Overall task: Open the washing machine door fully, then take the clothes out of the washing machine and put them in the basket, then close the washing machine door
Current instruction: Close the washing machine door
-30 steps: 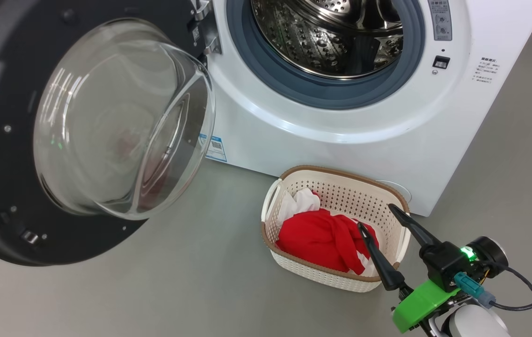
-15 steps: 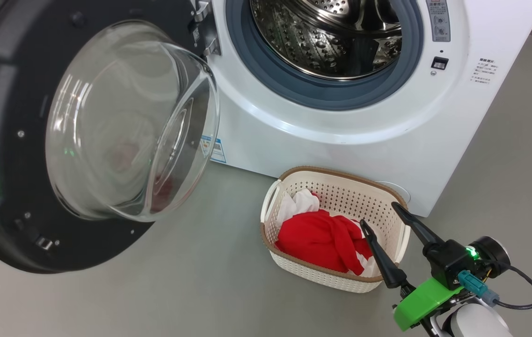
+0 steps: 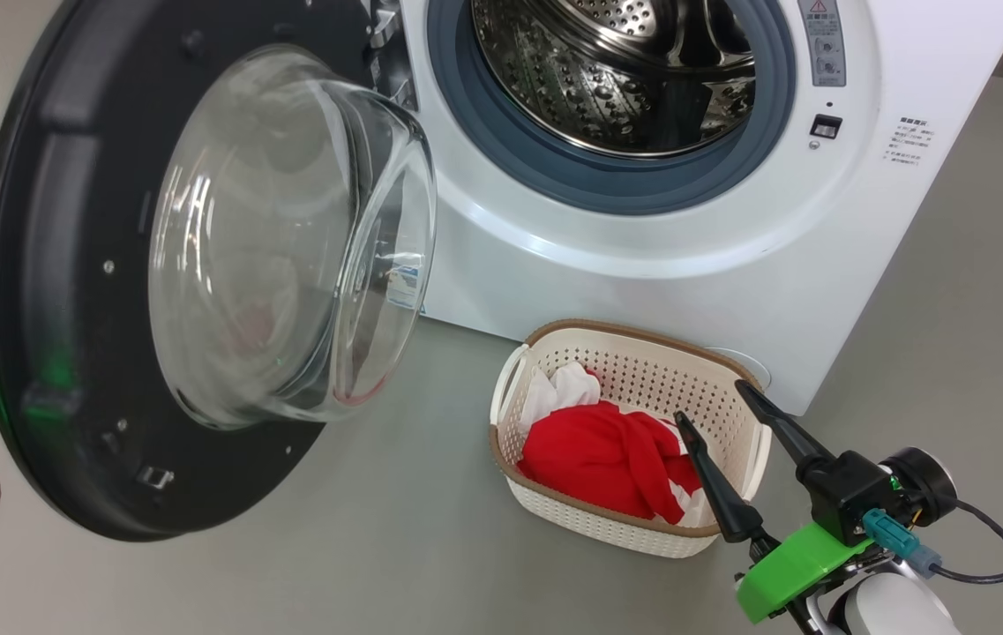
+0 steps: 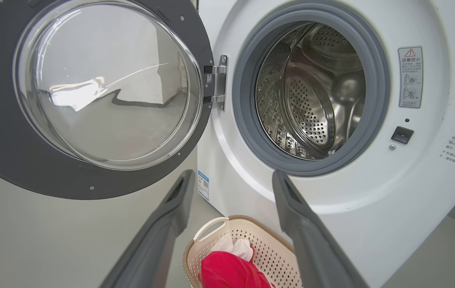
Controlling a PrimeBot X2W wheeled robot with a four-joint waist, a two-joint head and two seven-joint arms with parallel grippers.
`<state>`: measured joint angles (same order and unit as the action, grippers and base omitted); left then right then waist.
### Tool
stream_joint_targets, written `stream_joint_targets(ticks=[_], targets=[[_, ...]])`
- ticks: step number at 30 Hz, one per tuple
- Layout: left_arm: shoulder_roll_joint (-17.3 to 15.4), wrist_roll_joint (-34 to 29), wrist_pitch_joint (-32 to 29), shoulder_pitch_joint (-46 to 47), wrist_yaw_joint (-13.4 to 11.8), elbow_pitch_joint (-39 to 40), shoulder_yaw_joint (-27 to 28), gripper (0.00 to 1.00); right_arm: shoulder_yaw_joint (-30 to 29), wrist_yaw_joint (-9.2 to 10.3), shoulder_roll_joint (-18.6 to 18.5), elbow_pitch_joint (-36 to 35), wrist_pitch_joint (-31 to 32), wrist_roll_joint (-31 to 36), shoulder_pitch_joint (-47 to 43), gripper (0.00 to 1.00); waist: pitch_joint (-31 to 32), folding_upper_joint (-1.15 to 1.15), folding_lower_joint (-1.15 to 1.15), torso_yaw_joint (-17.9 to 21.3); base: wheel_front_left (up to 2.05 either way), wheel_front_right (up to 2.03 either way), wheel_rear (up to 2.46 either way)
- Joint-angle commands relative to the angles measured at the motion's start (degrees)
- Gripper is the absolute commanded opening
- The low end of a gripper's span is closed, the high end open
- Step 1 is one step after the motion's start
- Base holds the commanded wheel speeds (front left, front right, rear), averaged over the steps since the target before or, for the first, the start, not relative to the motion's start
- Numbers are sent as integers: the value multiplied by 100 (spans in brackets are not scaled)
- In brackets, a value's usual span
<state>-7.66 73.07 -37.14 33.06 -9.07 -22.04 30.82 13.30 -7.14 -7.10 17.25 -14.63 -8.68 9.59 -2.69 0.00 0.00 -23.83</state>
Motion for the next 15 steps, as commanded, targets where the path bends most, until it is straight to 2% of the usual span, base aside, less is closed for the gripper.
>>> stream_joint_targets(ticks=[1, 15], targets=[[-81, 123, -108, -69, -56, 322, 80, 0, 71, -35, 15, -150, -37, -25, 67, 100, 22, 0, 0, 23, 0, 0, 0], [346, 349, -276, -585, -356, 1549, -74, 0, 67, -35, 67, -219, -37, 79, 59, 100, 56, 0, 0, 210, 0, 0, 0]])
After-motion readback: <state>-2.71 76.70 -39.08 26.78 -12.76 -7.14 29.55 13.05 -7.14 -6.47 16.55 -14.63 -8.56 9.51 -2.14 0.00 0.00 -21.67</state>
